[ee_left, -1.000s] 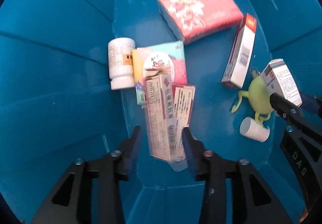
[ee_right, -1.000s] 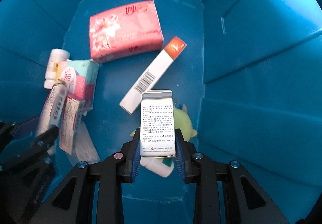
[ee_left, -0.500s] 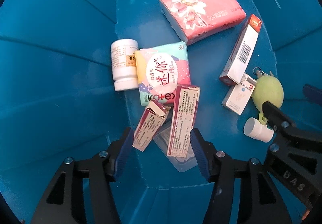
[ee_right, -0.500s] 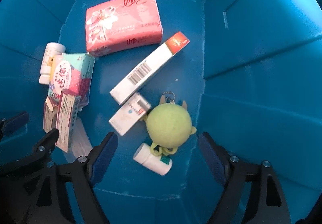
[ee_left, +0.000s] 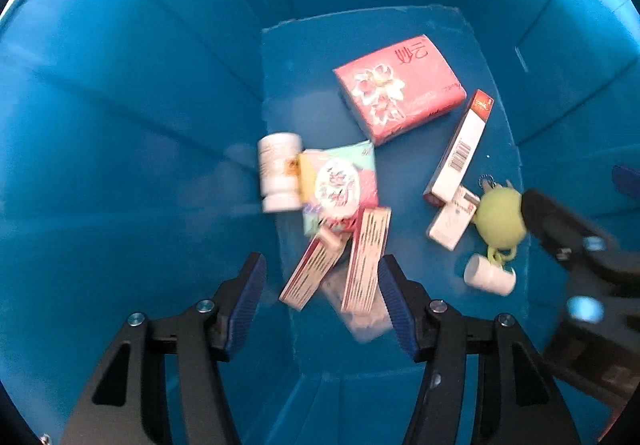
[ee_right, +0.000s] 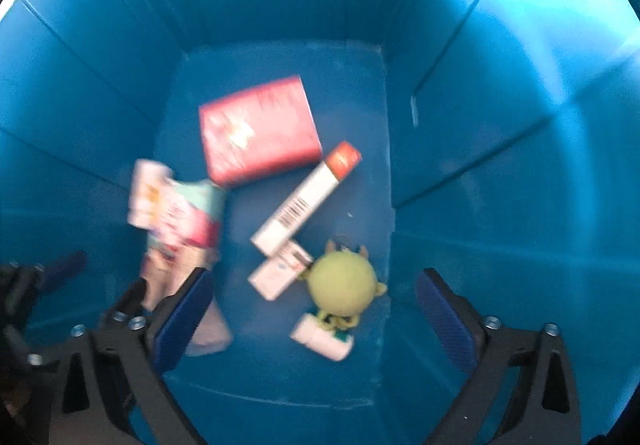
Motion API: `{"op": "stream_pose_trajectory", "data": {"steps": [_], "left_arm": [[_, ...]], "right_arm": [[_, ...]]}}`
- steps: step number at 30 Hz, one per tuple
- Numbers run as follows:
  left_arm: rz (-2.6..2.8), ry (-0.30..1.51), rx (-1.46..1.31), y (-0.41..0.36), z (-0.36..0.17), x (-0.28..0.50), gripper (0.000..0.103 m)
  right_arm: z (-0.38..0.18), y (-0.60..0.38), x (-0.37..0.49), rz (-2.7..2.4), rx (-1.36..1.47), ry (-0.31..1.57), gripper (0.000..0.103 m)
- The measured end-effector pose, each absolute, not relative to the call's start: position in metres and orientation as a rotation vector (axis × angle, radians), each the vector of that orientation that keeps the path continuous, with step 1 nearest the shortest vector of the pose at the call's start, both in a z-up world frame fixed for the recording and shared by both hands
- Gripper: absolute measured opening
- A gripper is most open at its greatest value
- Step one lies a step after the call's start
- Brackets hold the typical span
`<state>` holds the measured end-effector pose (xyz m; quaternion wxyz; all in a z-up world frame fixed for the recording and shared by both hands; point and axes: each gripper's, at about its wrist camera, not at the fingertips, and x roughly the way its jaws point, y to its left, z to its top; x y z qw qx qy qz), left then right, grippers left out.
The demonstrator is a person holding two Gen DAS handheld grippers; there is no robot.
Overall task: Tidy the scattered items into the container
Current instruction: 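Withdraw both grippers from the crate back toward the heap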
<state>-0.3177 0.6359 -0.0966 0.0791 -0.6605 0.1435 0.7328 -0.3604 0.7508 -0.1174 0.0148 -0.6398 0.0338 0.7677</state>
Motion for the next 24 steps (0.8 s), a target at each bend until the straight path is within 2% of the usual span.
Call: {"op": "stream_pose_trajectory", "data": {"steps": [9,13,19,24], "left_arm": [[2.294,0.311,-1.672,0.594,-0.019,-0.271,0.058],[2.413,0.259,-1.470,0.573,0.013,-0.244,0.062],[2.663,0.283,-1.131,0.545,0.048,-0.198,0.067],[2.733,0.121,-1.073,0.508,0.062,-0.181,0.067]], "right_arm": [[-0.007,0.730,-0.302,2.761,-1.691,0.110,0.103],[0.014,0.723,-0.269,2.876,-1.549,0.150,0.103],[0.039,0.713,-0.228,3.036,-1.315,0.235,0.103],[0.062,0.702,-0.207,3.121,-1.144,0.228,0.103]]}}
